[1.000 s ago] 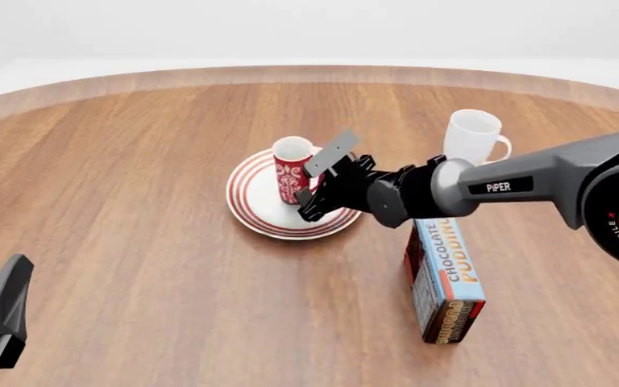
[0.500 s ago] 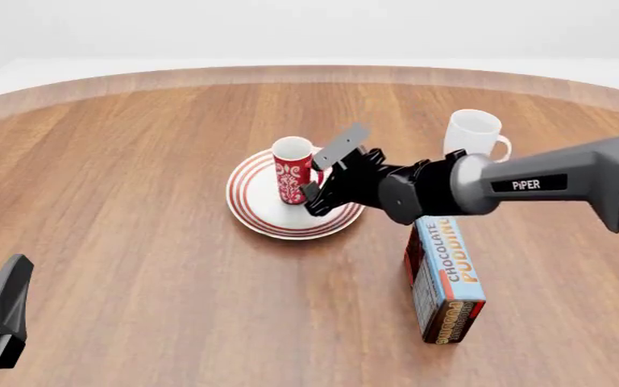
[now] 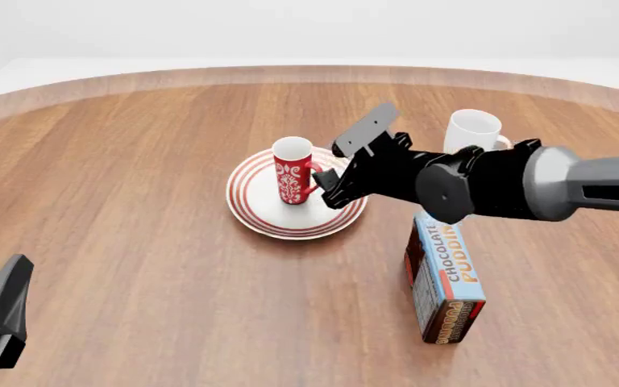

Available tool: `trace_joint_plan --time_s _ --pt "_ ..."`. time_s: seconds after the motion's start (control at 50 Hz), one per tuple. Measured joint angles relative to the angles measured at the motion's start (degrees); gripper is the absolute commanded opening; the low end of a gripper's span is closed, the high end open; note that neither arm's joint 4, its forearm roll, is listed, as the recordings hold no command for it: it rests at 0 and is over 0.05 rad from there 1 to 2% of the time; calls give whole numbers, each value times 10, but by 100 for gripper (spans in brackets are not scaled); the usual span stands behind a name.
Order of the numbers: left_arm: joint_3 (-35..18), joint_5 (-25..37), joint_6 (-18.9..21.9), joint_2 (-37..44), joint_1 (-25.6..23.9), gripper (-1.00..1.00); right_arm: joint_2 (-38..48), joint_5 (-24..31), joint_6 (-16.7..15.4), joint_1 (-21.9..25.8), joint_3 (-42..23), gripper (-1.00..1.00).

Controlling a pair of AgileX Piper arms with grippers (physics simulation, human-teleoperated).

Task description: Pick up the red mug and put it on the plate

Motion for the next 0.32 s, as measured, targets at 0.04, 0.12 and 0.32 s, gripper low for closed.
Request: trace_joint_plan --time_s 0.04,0.12,0.32 --pt "0 0 0 0 0 100 -14 4 -1 0 7 100" --pt "0 0 0 0 0 100 -42 14 -1 0 19 100" --pt "0 0 0 0 0 100 -104 40 -4 -1 40 100"
